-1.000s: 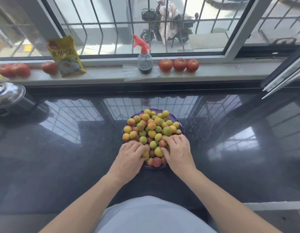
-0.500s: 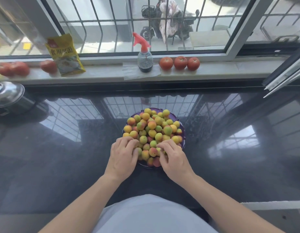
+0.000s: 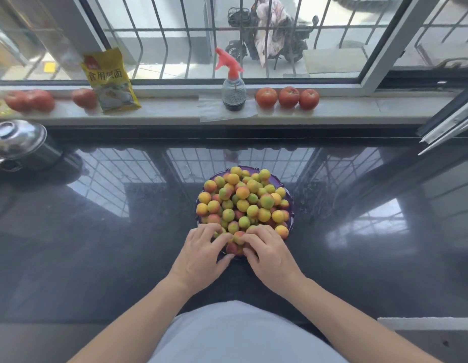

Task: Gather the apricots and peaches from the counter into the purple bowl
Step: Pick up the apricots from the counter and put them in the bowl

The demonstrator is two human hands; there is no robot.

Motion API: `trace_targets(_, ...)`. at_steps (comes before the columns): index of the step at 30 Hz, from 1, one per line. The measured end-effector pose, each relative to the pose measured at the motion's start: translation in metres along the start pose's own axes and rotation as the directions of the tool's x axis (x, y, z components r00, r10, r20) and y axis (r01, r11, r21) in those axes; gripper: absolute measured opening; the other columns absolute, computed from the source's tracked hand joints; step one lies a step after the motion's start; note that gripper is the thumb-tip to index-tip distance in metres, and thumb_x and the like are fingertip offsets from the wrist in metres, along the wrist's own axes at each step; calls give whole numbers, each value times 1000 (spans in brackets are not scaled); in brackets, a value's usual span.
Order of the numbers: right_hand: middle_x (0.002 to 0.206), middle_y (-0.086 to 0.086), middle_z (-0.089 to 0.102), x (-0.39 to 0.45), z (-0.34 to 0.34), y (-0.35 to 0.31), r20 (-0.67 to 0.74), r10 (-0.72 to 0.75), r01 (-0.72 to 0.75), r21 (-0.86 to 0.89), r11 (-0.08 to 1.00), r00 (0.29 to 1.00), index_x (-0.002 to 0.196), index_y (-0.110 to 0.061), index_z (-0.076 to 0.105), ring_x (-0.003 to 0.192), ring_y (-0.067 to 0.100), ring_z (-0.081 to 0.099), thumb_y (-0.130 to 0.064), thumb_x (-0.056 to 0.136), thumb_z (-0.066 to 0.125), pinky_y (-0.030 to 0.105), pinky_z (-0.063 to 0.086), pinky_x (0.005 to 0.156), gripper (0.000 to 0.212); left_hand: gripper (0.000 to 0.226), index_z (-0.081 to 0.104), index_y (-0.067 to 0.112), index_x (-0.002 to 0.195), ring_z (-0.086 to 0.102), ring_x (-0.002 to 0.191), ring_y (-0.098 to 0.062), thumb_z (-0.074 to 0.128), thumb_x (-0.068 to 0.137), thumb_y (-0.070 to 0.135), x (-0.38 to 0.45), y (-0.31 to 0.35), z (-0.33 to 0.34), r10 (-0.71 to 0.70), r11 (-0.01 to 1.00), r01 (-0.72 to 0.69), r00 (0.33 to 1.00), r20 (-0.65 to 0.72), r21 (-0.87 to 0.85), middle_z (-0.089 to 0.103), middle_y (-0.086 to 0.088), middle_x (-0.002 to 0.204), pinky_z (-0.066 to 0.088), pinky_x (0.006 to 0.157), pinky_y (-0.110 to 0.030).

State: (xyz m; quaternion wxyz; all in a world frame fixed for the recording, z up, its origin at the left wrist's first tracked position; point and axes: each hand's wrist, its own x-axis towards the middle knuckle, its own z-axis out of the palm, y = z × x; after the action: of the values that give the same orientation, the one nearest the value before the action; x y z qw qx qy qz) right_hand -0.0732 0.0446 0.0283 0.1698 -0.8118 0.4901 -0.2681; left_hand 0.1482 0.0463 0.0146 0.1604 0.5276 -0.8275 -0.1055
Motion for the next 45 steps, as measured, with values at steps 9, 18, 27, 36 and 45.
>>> trace_targets(9,168,0,17,93,-14,19,154,373,-351,-151,924,915,159,-23,29,155,21,7,-44,107,34,43,8,127,56,47,64,16,139,47,135,-26,50,98,35,34,-2,-16,-74,997,73,995,-68,-10,56,-6,143,43,113,-49)
trace_targets(18,170,1,13,59,3,6,331,-47,162,-328,931,943,161,-18,23,157,21,3,-43,106,34,47,7,127,61,70,13,26,171,-6,165,-17,14,103,43,77,-8,-14,-290,948,312,930,226,-64,1,1,179,3,135,-41)
trace_targets(27,171,-3,1,72,-25,61,266,243,-154,-316,936,933,161,-31,20,156,19,-10,-46,108,25,46,1,127,55,64,34,30,166,15,164,-33,38,104,42,62,-12,-2,-92,995,87,985,143,45,25,-9,175,18,132,-52)
trace_targets(36,160,6,36,114,-22,86,125,541,-535,-79,841,832,156,-19,35,149,24,23,-48,108,23,39,15,124,57,66,27,32,168,5,166,-27,23,106,53,78,-3,-10,-99,995,91,976,196,51,19,-4,177,-4,133,-42)
trace_targets(45,159,4,38,131,-36,93,173,776,-774,349,527,606,155,-20,38,149,23,31,-48,109,23,39,21,122,56,59,24,26,169,12,163,-28,33,111,34,117,8,-21,-281,960,272,936,214,70,21,-3,176,6,133,-45)
